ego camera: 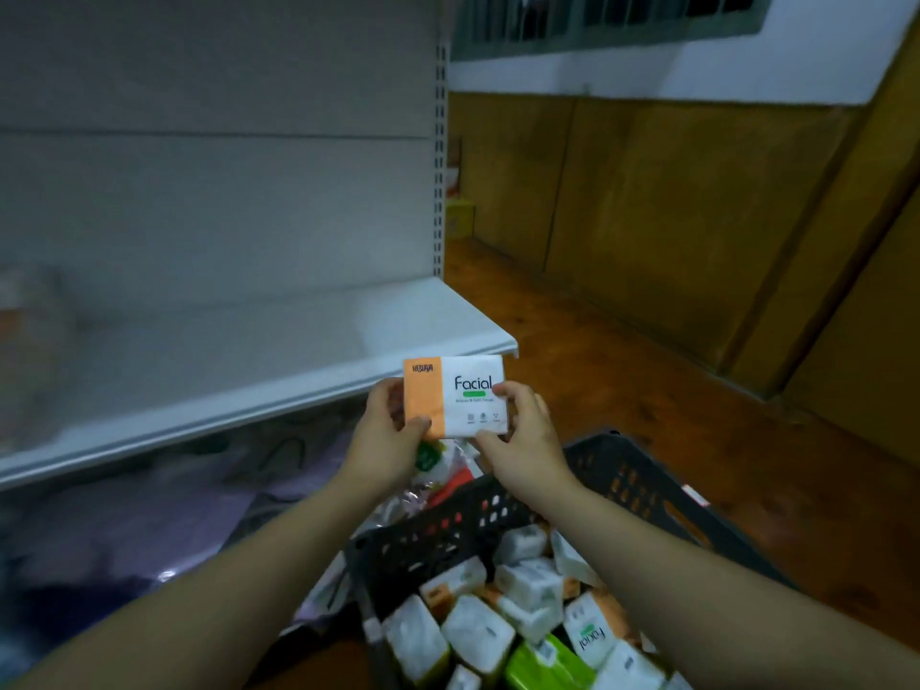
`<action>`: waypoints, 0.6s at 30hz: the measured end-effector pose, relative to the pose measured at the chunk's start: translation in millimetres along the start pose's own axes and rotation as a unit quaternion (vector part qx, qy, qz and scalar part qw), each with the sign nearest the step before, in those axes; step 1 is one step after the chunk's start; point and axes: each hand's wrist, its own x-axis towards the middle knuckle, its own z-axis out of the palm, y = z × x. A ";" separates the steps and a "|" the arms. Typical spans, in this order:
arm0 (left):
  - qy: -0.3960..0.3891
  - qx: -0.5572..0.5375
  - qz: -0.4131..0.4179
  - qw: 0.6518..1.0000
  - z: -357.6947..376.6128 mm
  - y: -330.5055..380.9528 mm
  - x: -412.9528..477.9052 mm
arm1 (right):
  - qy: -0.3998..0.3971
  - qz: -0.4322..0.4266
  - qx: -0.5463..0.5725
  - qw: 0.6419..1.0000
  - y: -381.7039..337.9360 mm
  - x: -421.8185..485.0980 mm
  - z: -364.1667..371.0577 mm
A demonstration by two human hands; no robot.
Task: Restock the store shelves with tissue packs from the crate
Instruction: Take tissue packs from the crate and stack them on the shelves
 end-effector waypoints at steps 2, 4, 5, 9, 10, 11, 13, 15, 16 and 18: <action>0.011 0.008 0.010 1.000 -37.9 12.5 -0.7 | -0.013 -0.020 0.007 1.000 -28.6 6.2 23.0; 0.045 0.037 0.019 0.998 -77.2 19.8 -0.8 | -0.030 -0.040 0.014 0.999 -55.3 10.8 50.4; 0.066 0.058 0.027 0.996 -97.7 22.0 -1.4 | -0.036 -0.053 0.018 0.998 -68.3 12.0 65.6; 0.109 0.122 0.057 0.985 -171.1 27.0 -9.3 | -0.071 -0.093 0.027 0.993 -114.6 7.9 123.4; 0.120 0.132 0.061 0.982 -190.3 27.7 -12.0 | -0.077 -0.107 0.024 0.991 -125.8 5.3 138.4; 0.131 0.142 0.066 0.979 -206.6 28.1 -14.7 | -0.082 -0.122 0.020 0.989 -135.0 2.5 151.9; 0.163 0.163 0.076 0.970 -242.1 28.3 -20.3 | -0.098 -0.149 0.015 0.984 -155.2 -2.9 181.8; 0.199 0.165 0.083 0.962 -274.7 30.2 -27.0 | -0.114 -0.164 0.014 0.980 -174.7 -7.4 211.2; 0.216 0.165 0.078 0.959 -288.1 30.4 -29.5 | -0.122 -0.166 0.015 0.979 -183.3 -8.3 223.7; 0.251 0.164 0.058 0.952 -315.6 31.1 -34.5 | -0.139 -0.168 0.018 0.976 -203.3 -10.0 248.9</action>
